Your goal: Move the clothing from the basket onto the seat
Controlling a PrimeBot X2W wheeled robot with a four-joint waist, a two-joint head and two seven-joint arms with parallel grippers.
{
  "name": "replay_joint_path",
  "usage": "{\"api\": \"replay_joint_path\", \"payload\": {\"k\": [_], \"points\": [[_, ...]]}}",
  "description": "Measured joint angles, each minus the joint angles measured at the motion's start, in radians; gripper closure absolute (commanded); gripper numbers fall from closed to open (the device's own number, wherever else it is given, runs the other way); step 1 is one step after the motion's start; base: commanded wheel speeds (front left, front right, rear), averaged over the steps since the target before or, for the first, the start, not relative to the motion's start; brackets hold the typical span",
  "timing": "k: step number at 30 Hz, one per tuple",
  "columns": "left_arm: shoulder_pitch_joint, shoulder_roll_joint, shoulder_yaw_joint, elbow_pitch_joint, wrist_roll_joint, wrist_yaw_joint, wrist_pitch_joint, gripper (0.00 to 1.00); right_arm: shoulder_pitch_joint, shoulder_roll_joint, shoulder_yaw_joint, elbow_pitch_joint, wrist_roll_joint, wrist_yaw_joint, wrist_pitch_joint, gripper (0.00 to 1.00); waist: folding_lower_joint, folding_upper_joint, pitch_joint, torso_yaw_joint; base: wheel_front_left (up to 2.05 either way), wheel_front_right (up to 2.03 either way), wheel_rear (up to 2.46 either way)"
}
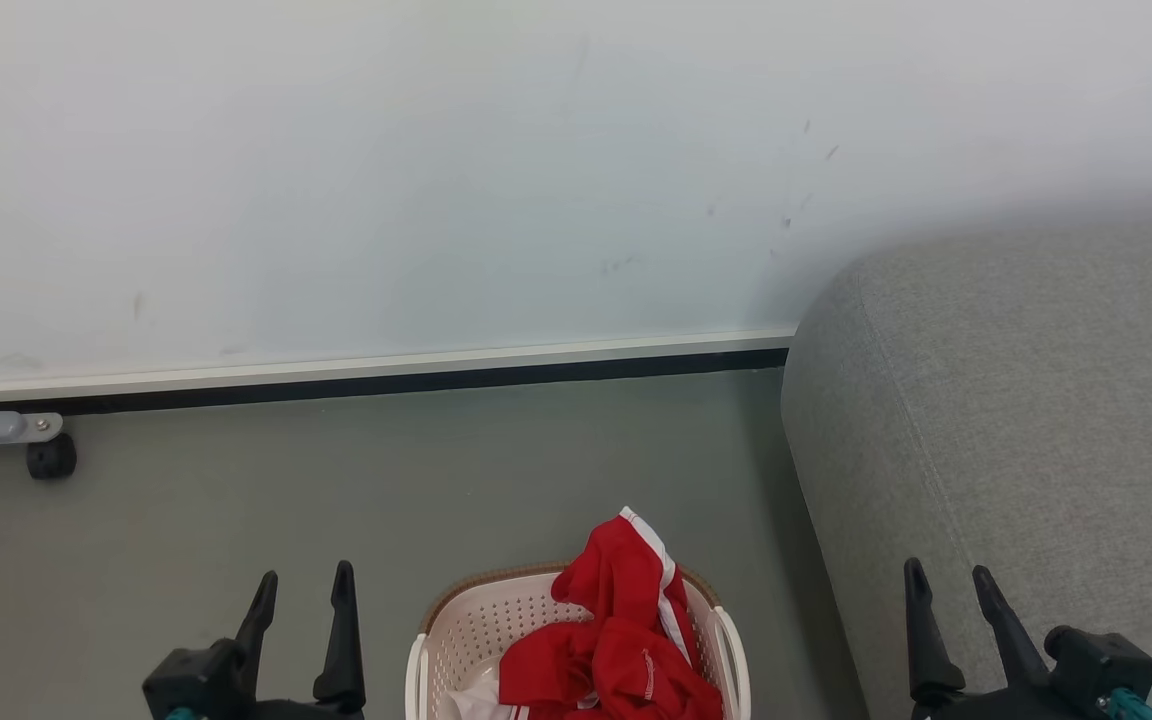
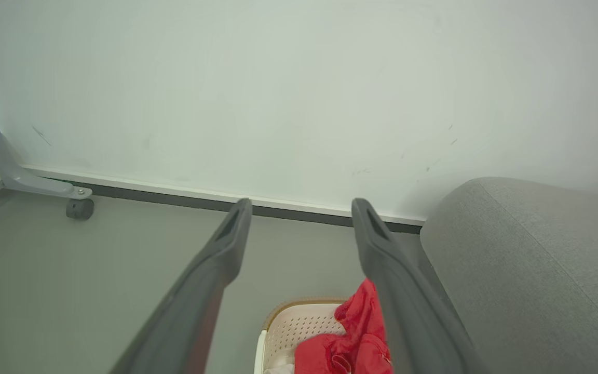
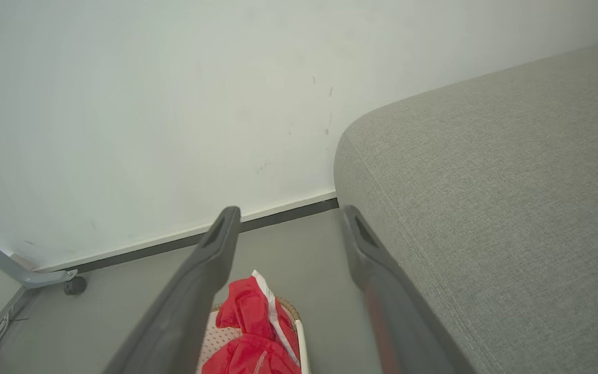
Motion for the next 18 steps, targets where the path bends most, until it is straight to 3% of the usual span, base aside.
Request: {"api": "replay_joint_path", "payload": {"k": [18], "points": [[0.014, 0.004, -0.025, -0.005, 0.225, 0.035, -0.061, 0.0, 0.001, -0.016, 0.053, -0.016, -0.225, -0.034, -0.061, 0.0, 0.0, 0.0, 0.001, -0.001, 0.0, 0.0, 0.0]]}}
